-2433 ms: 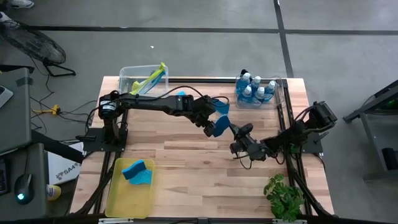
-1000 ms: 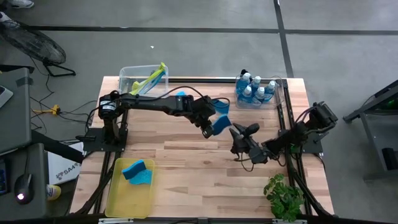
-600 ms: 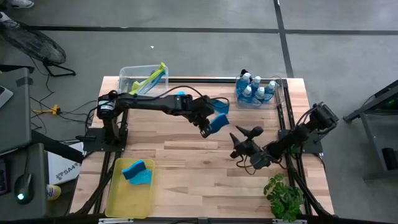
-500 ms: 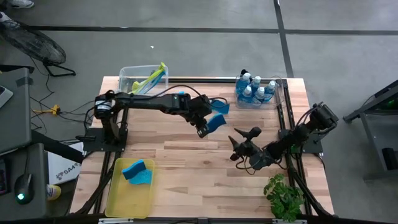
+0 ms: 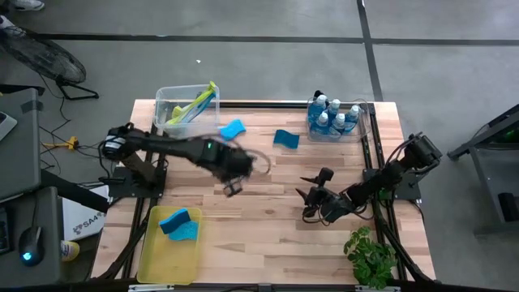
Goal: Pick & Place Kitchen Sink Supplies
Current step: Put the bottom sponge into the yellow bin
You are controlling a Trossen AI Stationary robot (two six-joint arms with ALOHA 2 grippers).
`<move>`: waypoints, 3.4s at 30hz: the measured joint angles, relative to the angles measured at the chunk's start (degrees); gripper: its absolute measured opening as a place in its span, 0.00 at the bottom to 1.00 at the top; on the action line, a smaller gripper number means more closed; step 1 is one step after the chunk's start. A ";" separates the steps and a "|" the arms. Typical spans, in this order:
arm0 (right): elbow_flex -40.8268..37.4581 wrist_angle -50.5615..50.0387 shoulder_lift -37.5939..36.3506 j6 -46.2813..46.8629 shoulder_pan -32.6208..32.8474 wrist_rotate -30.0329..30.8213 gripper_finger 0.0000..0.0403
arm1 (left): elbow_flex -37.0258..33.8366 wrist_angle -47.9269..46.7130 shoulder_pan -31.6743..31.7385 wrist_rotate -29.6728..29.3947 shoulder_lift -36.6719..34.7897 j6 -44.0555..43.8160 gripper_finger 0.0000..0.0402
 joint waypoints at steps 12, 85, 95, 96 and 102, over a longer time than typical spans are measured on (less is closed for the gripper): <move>0.04 -0.13 0.00 0.66 0.00 -2.31 0.53 | -0.02 -17.54 -22.91 -5.51 0.35 -34.87 0.00; 0.06 0.57 0.02 2.26 -0.02 -4.64 0.53 | -17.84 -5.46 -51.45 16.06 -7.13 -66.21 0.00; 0.06 0.54 0.02 2.28 -0.02 -4.24 0.53 | -17.84 -3.36 -51.38 17.89 -7.13 -67.12 0.01; 0.06 0.54 0.02 2.28 -0.02 -4.24 0.53 | -17.84 -3.42 -51.38 16.66 -7.13 -67.08 0.02; 0.06 0.52 0.02 2.28 -0.02 -4.76 0.53 | -17.84 -4.50 -51.36 12.59 -7.13 -66.91 0.06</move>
